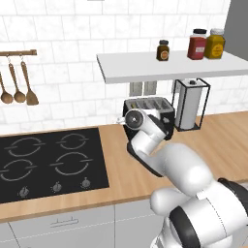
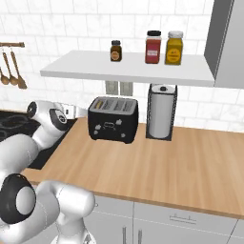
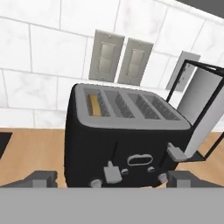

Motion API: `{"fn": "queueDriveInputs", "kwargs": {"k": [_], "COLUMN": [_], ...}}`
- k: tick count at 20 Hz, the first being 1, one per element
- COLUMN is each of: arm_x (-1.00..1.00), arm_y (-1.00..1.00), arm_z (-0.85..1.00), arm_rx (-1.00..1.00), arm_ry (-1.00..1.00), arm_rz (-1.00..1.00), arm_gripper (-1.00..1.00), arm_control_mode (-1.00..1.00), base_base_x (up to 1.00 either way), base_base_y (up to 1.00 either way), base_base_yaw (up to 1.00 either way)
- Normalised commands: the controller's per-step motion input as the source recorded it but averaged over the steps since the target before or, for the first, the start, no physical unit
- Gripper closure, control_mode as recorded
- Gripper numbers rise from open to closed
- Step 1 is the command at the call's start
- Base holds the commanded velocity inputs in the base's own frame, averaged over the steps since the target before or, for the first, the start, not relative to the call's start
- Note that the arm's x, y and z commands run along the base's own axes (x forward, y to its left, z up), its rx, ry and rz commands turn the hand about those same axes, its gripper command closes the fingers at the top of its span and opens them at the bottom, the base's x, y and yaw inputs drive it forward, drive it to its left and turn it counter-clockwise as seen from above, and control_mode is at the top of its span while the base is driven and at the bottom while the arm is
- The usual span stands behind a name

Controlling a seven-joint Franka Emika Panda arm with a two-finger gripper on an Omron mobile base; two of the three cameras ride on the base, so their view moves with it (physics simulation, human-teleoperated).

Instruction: Start the toaster. Once the lever pops up, take the bread to the plate on the dining counter.

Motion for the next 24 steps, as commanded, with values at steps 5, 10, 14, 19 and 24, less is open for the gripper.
{"fn": "queueDriveInputs", "kwargs": {"k": [5, 10, 14, 19, 24], "arm_x": [0.14, 0.1, 0.09, 0.14, 0.03], "arm_y": [0.02, 0.19, 0.28, 0.06, -0.09], "arm_z": [0.03, 0.27, 0.29, 0.05, -0.08], "arm_rx": [-0.01, -0.09, -0.16, -0.15, -0.02], "arm_ry": [0.09, 0.12, 0.09, 0.01, 0.0], "arm_rz": [-0.03, -0.09, -0.12, -0.09, 0.01], "arm_gripper": [-1.0, -1.0, -1.0, -1.0, -1.0], "arm_control_mode": [-1.0, -1.0, -1.0, -1.0, -1.0], "base_base_x": [0.0, 0.0, 0.0, 0.0, 0.0], "base_base_y": [0.0, 0.0, 0.0, 0.0, 0.0], "base_base_yaw": [0.0, 0.0, 0.0, 0.0, 0.0]}}
